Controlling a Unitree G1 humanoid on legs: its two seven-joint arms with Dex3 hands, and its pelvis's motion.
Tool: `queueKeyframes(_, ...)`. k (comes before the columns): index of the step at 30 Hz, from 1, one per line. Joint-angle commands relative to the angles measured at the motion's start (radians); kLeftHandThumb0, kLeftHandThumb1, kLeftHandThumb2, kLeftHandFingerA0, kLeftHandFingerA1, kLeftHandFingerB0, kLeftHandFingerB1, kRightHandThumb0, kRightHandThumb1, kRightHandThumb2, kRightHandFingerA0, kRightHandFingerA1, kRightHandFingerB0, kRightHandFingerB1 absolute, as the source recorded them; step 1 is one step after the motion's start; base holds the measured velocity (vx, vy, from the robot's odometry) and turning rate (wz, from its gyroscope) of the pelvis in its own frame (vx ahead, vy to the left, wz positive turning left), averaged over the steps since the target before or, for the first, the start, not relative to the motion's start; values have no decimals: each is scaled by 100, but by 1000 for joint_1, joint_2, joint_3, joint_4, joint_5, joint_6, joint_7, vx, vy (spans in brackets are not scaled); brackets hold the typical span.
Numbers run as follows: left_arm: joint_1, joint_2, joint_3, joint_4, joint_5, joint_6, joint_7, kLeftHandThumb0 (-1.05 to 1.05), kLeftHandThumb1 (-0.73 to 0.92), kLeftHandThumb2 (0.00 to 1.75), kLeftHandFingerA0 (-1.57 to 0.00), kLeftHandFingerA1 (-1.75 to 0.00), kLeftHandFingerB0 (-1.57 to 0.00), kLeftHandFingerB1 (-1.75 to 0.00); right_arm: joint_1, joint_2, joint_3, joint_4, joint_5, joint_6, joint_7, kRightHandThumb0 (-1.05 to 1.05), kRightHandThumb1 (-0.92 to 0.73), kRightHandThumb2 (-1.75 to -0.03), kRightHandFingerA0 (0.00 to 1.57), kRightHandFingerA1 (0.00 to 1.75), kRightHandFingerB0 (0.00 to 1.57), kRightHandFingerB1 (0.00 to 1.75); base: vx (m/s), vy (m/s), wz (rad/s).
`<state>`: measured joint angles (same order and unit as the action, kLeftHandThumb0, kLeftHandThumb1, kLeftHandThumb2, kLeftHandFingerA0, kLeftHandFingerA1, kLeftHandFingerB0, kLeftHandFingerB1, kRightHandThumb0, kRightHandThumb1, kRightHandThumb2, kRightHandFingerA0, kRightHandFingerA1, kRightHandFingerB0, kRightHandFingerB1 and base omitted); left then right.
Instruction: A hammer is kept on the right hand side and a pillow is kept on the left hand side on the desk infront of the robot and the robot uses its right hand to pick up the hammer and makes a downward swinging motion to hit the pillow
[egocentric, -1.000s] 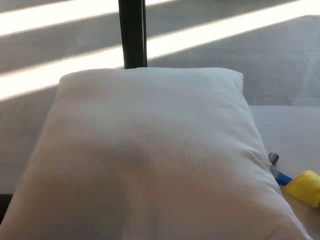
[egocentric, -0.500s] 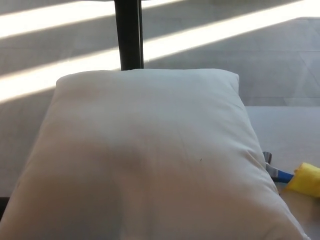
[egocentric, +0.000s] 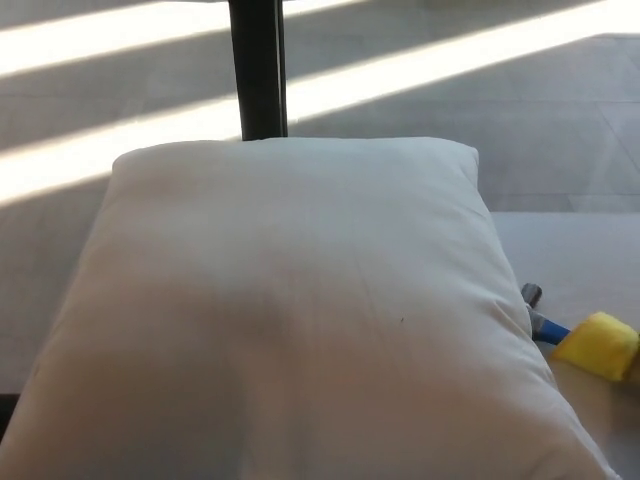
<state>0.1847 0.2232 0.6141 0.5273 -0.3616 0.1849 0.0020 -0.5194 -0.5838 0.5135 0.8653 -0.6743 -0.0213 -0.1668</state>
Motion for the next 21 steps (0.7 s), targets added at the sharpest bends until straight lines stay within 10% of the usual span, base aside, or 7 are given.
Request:
queueKeyframes(1,59,21,40,-56,-39,30,-17,-51,72,61,-59,-46,-56,-45,29,32,112,84,-60,-177,105,-18,-76,-69,83,165,81,87,0,0,0)
queueKeyframes(7,94,20,53,-97,-41,43,-19,-51,72,62,-60,-45,-55,-45,9,57,120,117,-26,-149,123,-27,-82,-65,84,124,73,59,0,0,0)
queueKeyframes(11,107,22,50,-94,-33,38,-23,-48,73,62,-59,-46,-54,-45,45,85,27,100,78,-97,130,-20,-75,-69,84,159,71,60,0,0,0)
queueKeyframes(15,102,20,58,-72,-45,39,-31,-51,69,63,-58,-46,-52,-45,67,97,-33,86,108,-99,107,-19,-72,-72,83,137,65,53,0,0,0)
queueKeyframes(16,104,20,55,-74,-40,35,-31,-47,58,99,-53,-63,-43,-57,64,100,-36,83,104,-84,115,-19,-75,-69,81,123,62,52,0,0,0)
queueKeyframes(18,105,19,56,-77,-41,39,-30,-47,58,99,-52,-63,-42,-57,71,126,-98,62,153,-41,125,-20,-76,-72,83,137,66,65,0,0,0)
queueKeyframes(21,108,19,57,-65,-38,30,-29,-49,74,62,-61,-46,-57,-45,81,178,-263,68,302,-32,137,-15,-68,-83,77,174,67,145,0,0,0)
